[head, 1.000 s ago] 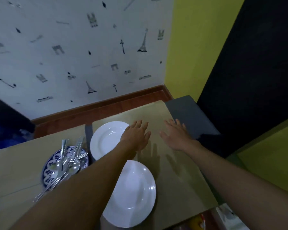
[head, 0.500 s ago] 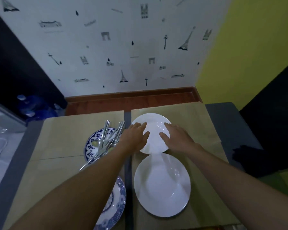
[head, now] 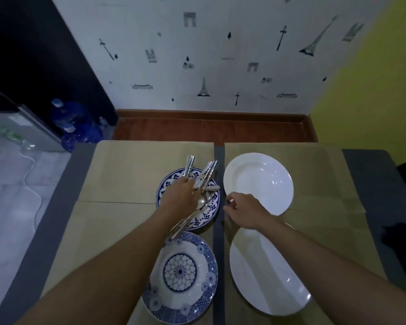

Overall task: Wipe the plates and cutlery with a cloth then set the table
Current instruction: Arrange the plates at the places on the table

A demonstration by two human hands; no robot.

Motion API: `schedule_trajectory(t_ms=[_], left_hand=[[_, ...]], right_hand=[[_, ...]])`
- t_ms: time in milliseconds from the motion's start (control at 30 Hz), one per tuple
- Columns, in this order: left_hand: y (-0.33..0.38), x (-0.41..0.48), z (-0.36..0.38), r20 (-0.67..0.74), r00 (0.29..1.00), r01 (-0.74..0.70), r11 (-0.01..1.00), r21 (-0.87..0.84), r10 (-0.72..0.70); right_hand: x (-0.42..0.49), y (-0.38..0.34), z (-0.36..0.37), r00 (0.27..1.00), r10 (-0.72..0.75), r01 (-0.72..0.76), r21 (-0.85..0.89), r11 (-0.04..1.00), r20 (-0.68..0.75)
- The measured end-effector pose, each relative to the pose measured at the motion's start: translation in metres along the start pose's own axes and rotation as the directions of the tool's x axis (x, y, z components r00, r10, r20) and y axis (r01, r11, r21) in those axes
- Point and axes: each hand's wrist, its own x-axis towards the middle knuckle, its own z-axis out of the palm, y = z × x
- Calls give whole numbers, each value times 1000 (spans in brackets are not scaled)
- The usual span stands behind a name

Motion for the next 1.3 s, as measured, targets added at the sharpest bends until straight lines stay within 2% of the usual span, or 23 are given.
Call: schedule_trajectory(t_ms=[200,333,500,600,1000,1300], left_hand=[[-48,1,0,13,982,187,981,59,-188],[-74,1,9,98,950,307,943,-127,-296],[-96,2,15,65,970,242,928,-283,-233],[-102,5,15,25,966,252,910,-329,-259],[-178,26,-17,-81,922,334,883,-329,-379],[-245,40,-52,-178,893,330,870,-366,-414]], right_hand=[[20,-12,32,990,83,-88,46,995,114],[33,-17,48,987,152,-161,196,967,60],[42,-17,59,972,233,-221,349,911,5],[45,-24,58,970,242,-223,406,886,5],[109,-100,66,989,146,-145,422,895,29],[165,-170,82,996,94,-89,428,900,10]])
